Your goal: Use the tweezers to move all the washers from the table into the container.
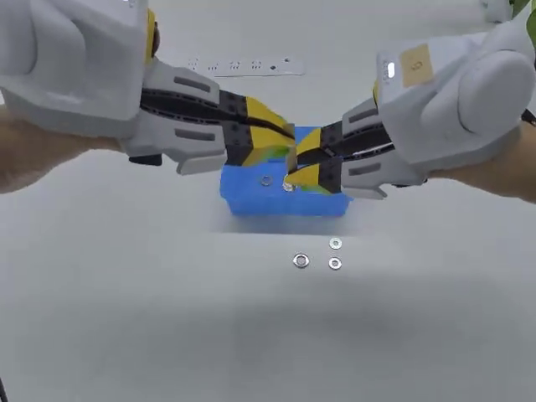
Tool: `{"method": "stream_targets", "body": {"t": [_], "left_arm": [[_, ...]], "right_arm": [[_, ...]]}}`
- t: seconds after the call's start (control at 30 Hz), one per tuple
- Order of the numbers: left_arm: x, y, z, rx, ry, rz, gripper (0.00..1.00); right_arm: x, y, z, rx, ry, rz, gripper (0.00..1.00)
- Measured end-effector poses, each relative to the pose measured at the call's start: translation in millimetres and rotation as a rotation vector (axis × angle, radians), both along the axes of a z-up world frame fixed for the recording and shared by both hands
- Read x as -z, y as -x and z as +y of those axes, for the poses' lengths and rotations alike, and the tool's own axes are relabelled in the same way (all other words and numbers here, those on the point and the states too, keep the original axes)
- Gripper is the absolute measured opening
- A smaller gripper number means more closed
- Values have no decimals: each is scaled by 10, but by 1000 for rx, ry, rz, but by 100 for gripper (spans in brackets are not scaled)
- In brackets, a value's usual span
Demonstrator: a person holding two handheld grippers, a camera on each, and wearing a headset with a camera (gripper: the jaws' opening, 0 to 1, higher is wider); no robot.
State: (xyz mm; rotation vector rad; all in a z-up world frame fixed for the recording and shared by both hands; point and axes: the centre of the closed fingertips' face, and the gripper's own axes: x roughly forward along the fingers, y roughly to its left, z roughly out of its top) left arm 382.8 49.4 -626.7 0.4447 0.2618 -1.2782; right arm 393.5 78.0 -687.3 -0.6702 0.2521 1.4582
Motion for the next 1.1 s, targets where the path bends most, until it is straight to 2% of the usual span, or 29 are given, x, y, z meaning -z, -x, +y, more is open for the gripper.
{"method": "stream_targets", "body": {"t": [0.1,0.17,0.27,0.33,0.37,0.4,0.47,0.57,0.73,1.1], "left_arm": [[59,-111,-5,3,-8,-11,5],[126,-192,0,-2,-9,-4,5],[167,-181,-4,-6,-2,6,5],[152,-58,0,-7,-2,22,5],[166,-42,1,-7,-4,25,5],[430,-463,23,-8,-6,41,5],[538,-567,30,-9,-6,55,5],[659,-635,39,-14,3,87,5],[735,-668,0,-18,5,109,5],[878,-722,-11,-11,-14,134,5]], "right_arm": [[64,-163,-17,18,10,-9,10],[162,-319,-38,30,35,-35,10],[259,-444,-50,56,33,-8,10],[362,-517,-57,68,43,3,10],[410,-546,-55,70,45,12,10],[474,-582,-54,75,52,21,10],[541,-606,-56,77,60,34,10],[672,-643,-62,82,72,77,10],[781,-676,-72,89,81,97,10],[883,-600,-98,83,99,122,10]]}}
